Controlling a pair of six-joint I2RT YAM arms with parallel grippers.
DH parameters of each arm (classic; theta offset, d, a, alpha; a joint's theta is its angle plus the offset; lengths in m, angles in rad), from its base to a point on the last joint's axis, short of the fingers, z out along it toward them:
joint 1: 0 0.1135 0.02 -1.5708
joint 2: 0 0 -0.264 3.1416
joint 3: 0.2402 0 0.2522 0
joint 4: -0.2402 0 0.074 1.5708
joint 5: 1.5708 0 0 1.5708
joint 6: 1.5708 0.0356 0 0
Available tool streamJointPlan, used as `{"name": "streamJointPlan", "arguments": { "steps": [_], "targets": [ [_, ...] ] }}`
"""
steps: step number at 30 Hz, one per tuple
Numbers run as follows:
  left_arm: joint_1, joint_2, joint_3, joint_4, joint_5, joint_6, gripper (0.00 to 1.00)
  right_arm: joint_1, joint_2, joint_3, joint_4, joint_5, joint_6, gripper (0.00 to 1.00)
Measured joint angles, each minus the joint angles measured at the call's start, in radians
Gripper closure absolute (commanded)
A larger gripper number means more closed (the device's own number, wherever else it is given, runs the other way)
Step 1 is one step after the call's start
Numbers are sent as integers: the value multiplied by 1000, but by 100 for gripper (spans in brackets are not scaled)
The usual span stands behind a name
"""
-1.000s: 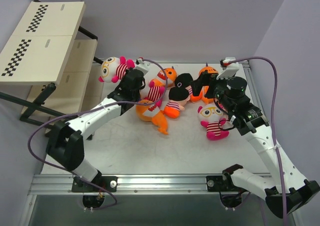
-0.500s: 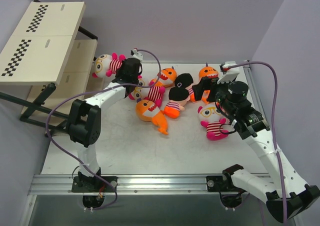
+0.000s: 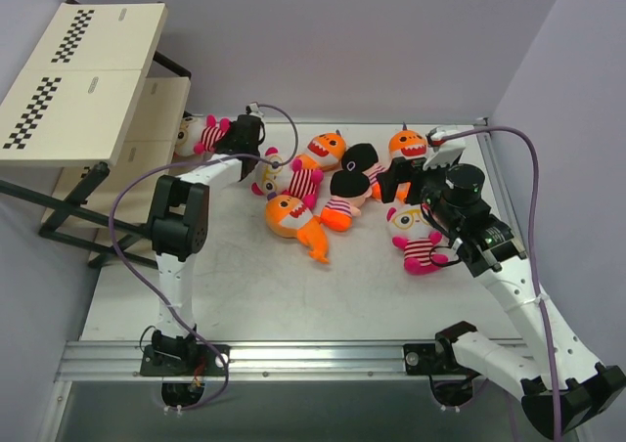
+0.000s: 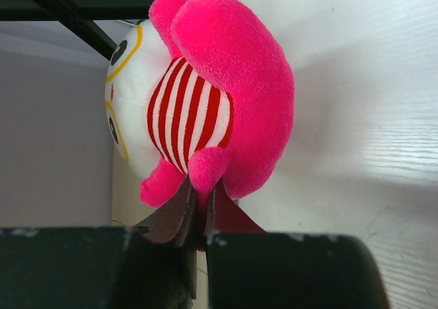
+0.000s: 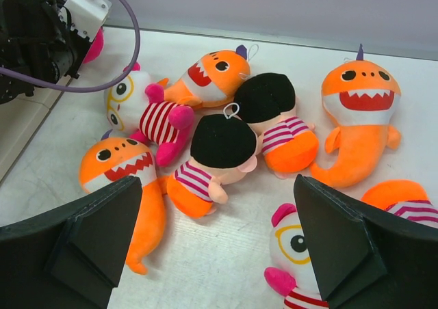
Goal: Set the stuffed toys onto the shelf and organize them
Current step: Place the stuffed toy onto shelf
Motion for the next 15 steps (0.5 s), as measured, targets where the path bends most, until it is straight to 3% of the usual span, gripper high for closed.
{"name": "streamJointPlan", "arguments": {
  "steps": [15],
  "targets": [
    [99, 72, 73, 37, 10, 95, 98, -6, 8, -13, 5, 0, -29, 1]
  ]
}}
